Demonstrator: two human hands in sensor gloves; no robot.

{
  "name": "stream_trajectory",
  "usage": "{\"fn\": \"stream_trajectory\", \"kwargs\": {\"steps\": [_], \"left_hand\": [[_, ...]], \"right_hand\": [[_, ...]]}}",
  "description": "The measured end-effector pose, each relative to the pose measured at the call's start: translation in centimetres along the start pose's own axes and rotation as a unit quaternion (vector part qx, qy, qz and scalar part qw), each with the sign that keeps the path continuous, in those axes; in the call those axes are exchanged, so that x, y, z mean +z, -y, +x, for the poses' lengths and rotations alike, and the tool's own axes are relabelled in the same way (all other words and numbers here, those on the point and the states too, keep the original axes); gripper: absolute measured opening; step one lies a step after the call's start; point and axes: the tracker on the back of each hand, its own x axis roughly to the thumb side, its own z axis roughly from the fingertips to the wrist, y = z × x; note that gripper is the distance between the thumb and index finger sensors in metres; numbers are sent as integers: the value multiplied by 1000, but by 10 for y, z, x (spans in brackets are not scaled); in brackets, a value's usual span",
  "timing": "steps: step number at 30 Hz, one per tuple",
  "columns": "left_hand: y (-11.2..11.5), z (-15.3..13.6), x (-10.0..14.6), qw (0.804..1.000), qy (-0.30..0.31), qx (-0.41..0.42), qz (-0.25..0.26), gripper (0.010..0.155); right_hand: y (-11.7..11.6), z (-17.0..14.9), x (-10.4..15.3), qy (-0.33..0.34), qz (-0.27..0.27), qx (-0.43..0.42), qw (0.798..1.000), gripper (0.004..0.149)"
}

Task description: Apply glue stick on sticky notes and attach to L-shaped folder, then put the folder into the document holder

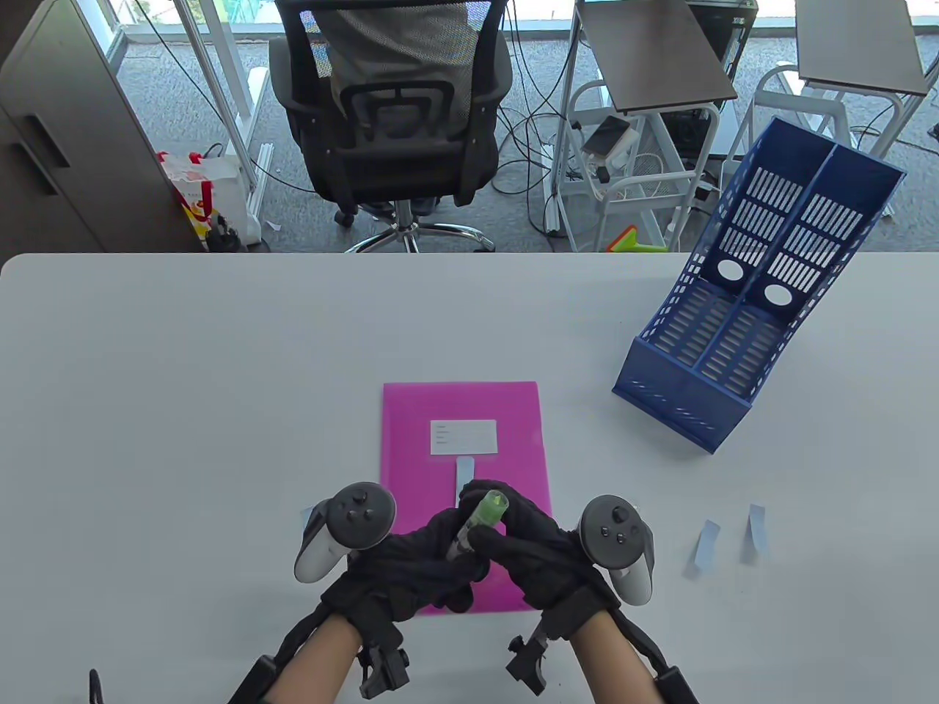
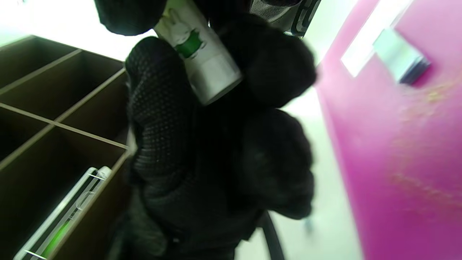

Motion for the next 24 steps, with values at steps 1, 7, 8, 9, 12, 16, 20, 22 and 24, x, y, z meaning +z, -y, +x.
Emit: {"fn": "stream_trajectory", "kwargs": {"steps": [1,7,8,9,12,16,20,22,24], "left_hand": [[-1,-5,0,998,13,53,-22,70],[10,-9,-7,976,45,184,-104,65],[10,-8,-8,977,47,182,-100,63],[10,-7,-8,977,48,180,-99,61],[11,-4,-8,984,48,156,-78,58],[11,0,-9,989,49,127,-54,56],[10,-5,-9,986,47,146,-63,57],[13,-12,-10,971,56,213,-97,63],[21,-17,-12,946,64,299,-110,66]], "right_hand": [[1,2,0,9,-1,-20,1000,54],[-1,4,0,26,-1,-33,999,56],[0,4,1,25,-4,-40,999,56],[0,5,1,28,-7,-37,999,56],[0,7,2,39,-42,-15,998,55],[-1,10,5,49,-133,29,989,54],[-1,9,6,49,-133,15,990,53],[-3,12,5,53,-124,5,991,53],[-4,12,4,53,-109,-1,993,53]]}}
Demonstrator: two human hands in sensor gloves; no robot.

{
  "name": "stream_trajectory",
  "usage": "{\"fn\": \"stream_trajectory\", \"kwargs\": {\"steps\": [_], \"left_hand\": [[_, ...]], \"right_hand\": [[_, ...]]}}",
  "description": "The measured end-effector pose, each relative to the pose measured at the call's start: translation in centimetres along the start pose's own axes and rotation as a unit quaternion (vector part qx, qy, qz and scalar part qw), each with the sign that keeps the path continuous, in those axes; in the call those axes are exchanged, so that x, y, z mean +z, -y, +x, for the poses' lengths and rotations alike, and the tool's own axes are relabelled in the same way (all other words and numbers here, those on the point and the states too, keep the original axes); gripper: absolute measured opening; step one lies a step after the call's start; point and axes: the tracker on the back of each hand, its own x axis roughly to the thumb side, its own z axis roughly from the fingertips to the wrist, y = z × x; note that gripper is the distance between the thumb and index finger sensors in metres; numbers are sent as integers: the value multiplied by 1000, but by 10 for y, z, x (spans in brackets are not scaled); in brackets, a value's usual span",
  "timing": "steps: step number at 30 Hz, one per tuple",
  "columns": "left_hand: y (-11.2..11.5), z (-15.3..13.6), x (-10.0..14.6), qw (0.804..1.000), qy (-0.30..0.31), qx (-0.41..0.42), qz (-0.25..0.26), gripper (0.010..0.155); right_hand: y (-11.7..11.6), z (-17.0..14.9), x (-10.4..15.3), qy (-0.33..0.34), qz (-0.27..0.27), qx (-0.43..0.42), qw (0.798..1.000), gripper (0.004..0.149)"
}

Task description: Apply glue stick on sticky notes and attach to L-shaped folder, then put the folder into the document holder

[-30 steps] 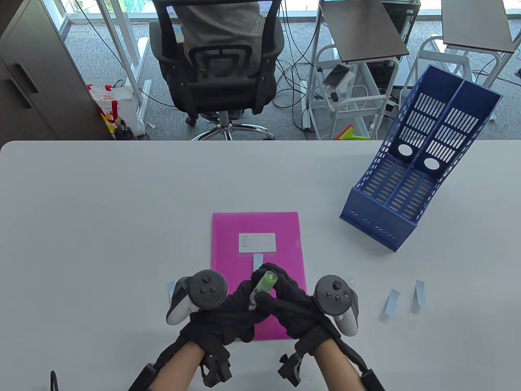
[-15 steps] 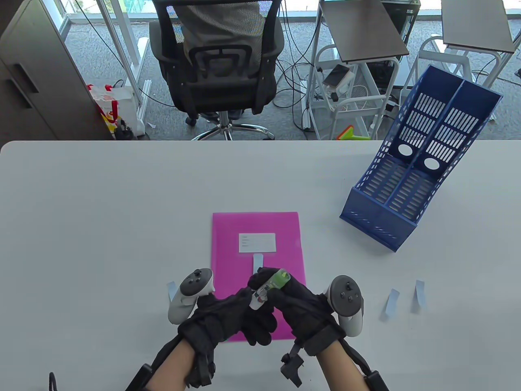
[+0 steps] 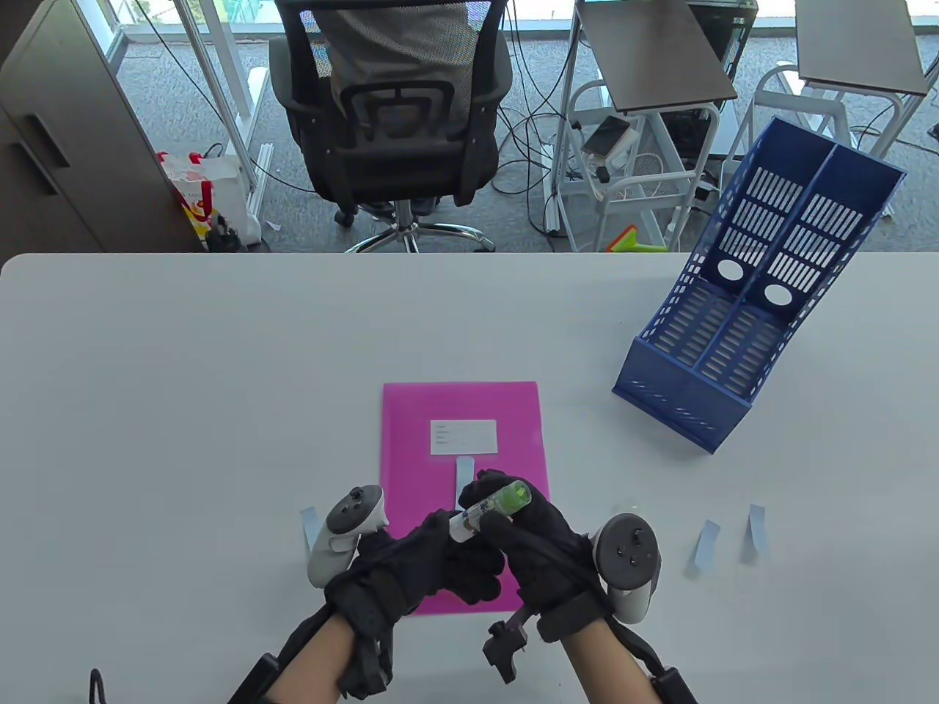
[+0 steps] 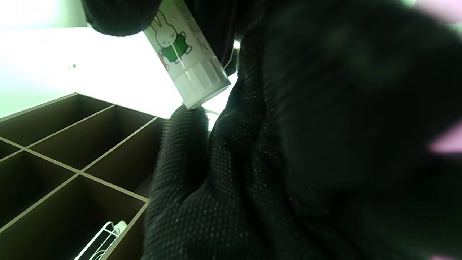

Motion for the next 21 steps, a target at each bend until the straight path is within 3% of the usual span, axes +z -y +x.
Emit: {"fn": "stream_trajectory", "kwargs": {"steps": [6,11,18,21], "left_hand": [[0,8,0,999,0,-43,1,59],[-1,11,1,997,2,-74,12,56],[-3,19,7,984,-10,-160,79,60],[-7,14,7,990,-9,-131,56,61]], "right_hand": [[1,-1,-1,-1,30,-16,999,54],[2,-2,0,0,6,2,1000,54],[4,-4,0,-4,-4,7,1000,54],[4,-6,-1,-11,7,-11,1000,54]]}}
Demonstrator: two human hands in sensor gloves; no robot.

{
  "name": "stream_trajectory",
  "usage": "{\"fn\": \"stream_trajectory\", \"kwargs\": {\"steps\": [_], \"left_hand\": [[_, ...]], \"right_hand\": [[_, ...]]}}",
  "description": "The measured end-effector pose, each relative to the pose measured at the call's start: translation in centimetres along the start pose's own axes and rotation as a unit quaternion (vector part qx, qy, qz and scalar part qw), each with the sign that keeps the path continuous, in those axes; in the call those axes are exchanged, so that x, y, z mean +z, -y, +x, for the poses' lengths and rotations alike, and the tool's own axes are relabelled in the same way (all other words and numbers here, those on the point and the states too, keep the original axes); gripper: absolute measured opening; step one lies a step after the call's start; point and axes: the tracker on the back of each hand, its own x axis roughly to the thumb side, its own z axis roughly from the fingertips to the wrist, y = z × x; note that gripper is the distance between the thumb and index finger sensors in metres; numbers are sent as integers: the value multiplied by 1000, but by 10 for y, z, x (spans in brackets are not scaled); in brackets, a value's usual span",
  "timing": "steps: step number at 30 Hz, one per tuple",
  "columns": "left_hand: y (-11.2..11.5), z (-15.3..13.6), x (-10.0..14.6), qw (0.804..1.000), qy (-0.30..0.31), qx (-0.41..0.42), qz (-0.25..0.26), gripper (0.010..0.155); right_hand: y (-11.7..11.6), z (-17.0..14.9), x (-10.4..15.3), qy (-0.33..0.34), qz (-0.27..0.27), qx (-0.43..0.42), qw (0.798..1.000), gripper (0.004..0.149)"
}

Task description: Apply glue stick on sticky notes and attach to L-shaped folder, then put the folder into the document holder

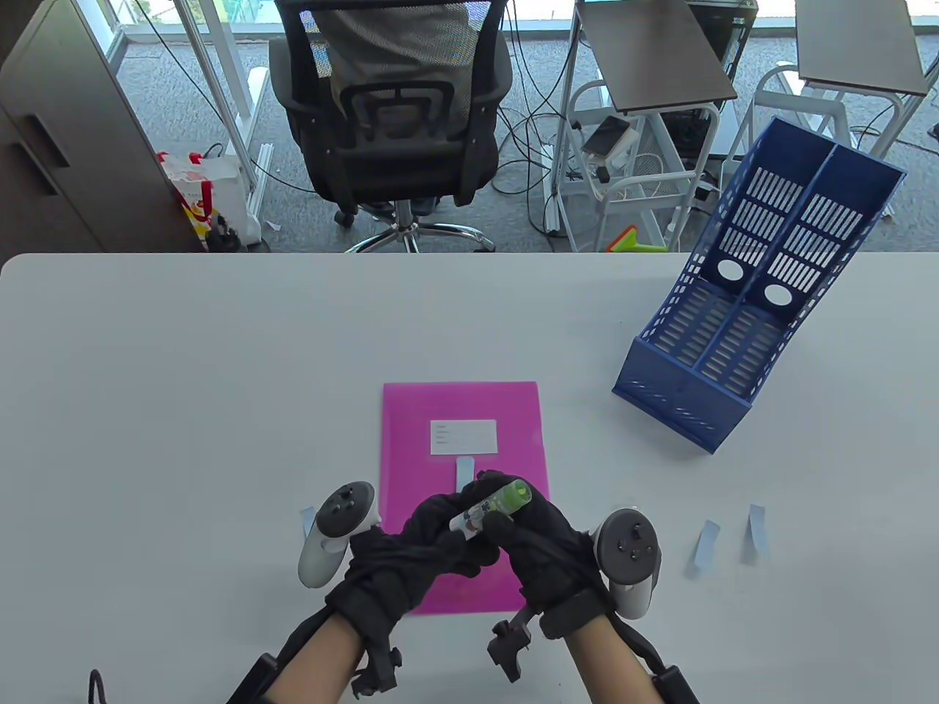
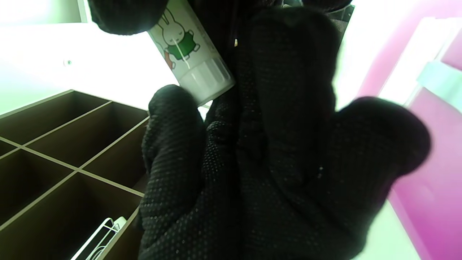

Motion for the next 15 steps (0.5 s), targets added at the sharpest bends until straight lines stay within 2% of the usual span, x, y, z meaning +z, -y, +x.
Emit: {"fn": "stream_trajectory", "kwargs": {"steps": [3,4,8,12,15], "left_hand": [[6,-13,-4,991,7,132,-29,65],[7,-14,-4,989,8,143,-34,64],[3,-6,-3,998,0,62,-18,61],[6,-5,-5,997,2,65,-28,58],[5,2,-3,1000,-14,-12,15,55]], "right_hand": [[-3,0,0,0,19,3,1000,54],[-4,0,-1,2,22,5,1000,54],[-4,0,-1,3,24,5,1000,54],[-1,1,0,10,10,37,999,54],[3,-1,0,8,2,47,999,54]]}}
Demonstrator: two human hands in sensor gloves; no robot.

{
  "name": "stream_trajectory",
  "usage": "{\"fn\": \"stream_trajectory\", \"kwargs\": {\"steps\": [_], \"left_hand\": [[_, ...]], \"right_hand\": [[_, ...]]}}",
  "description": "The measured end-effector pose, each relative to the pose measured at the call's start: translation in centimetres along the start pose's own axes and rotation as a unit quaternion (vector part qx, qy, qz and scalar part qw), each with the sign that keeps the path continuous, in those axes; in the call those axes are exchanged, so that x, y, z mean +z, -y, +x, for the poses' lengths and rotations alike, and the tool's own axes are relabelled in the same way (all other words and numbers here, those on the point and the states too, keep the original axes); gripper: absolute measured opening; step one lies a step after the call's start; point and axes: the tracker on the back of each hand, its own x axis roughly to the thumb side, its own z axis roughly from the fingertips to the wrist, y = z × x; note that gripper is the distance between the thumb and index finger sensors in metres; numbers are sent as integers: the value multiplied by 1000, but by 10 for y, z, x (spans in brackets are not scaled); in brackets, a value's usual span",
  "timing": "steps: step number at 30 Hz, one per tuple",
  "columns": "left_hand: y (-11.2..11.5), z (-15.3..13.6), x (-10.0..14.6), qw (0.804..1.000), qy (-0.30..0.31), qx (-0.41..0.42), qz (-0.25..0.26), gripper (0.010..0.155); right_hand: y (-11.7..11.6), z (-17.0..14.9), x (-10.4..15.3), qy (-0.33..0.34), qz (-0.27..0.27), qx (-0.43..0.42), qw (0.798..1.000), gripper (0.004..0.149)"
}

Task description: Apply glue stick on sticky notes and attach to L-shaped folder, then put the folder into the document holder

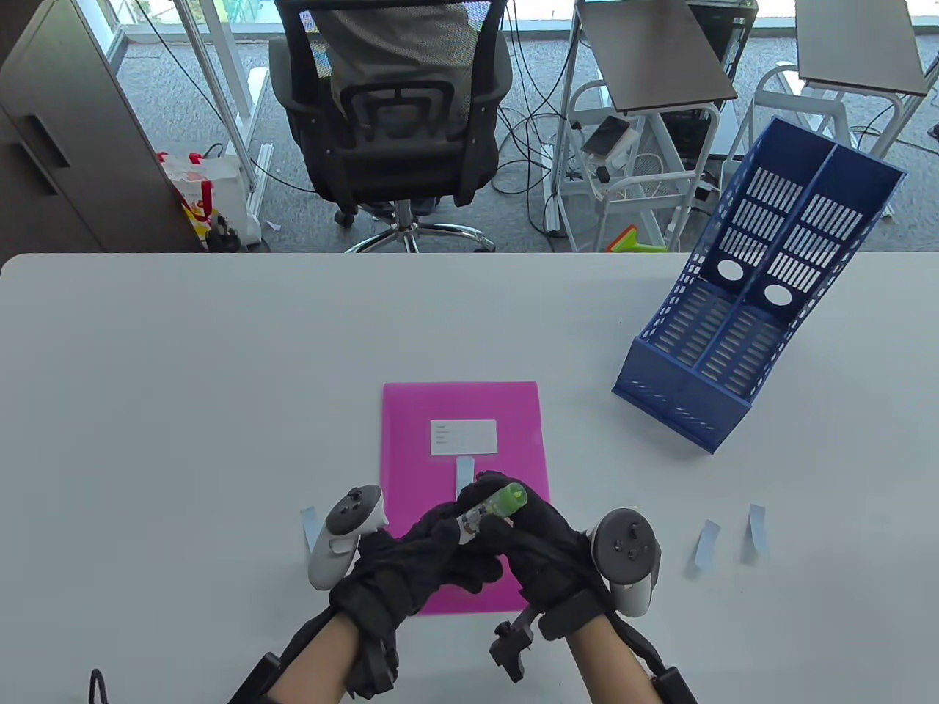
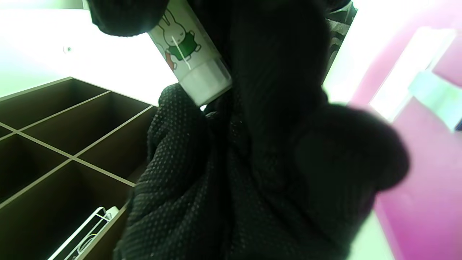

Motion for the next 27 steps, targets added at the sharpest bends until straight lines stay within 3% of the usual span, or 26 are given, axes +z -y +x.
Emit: {"fn": "stream_trajectory", "kwargs": {"steps": [3,5,9,10,14,19,23,27], "left_hand": [[-5,3,4,998,-9,-49,37,55],[-6,-1,4,1000,-3,-19,23,55],[-1,-16,0,989,12,143,-27,62],[-1,-17,0,989,11,143,-27,63],[-7,-5,3,999,10,43,0,59],[-4,-4,2,999,7,35,-2,57],[-5,5,5,998,1,-52,46,58],[-6,2,8,998,0,-39,58,59]], "right_hand": [[0,0,0,-1,-1,4,1000,54],[-1,-1,-1,-8,4,-17,1000,54],[-5,-1,-1,-7,26,-25,999,54],[-5,-1,-1,-7,28,-26,999,54],[-8,4,-1,-4,28,-18,999,54],[-5,1,0,-5,2,-9,1000,54],[-2,2,0,-4,-2,-6,1000,54],[0,1,-2,-17,9,-40,999,54]]}}
